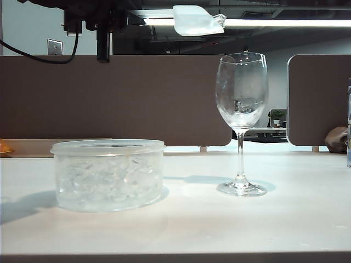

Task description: Pick up an ice shovel filled with ice cubes and pour the ice from the shovel into the glass.

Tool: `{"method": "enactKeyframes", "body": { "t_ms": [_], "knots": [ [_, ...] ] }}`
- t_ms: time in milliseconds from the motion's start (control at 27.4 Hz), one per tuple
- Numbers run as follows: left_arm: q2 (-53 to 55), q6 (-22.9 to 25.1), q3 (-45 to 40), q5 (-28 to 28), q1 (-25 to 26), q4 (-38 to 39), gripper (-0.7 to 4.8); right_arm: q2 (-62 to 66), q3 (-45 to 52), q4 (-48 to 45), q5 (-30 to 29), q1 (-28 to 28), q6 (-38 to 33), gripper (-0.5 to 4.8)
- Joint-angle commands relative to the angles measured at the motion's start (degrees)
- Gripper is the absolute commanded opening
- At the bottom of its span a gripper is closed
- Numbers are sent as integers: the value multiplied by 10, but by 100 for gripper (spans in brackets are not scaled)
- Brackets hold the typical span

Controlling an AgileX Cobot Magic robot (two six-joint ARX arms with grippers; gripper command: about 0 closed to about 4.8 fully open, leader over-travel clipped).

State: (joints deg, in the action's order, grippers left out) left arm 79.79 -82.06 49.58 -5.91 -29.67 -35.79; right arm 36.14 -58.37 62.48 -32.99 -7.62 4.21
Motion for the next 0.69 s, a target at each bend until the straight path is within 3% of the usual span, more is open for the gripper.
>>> {"method": "enactKeyframes", "body": {
  "t_ms": [37,694],
  "knots": [
    [-2,10,3,6,-1,-10,-6,-1,-3,-6,-2,0,4,-5],
    [5,28,20,9,-15,9,-6,-1,-3,-6,-2,0,4,-5]
  ]
}}
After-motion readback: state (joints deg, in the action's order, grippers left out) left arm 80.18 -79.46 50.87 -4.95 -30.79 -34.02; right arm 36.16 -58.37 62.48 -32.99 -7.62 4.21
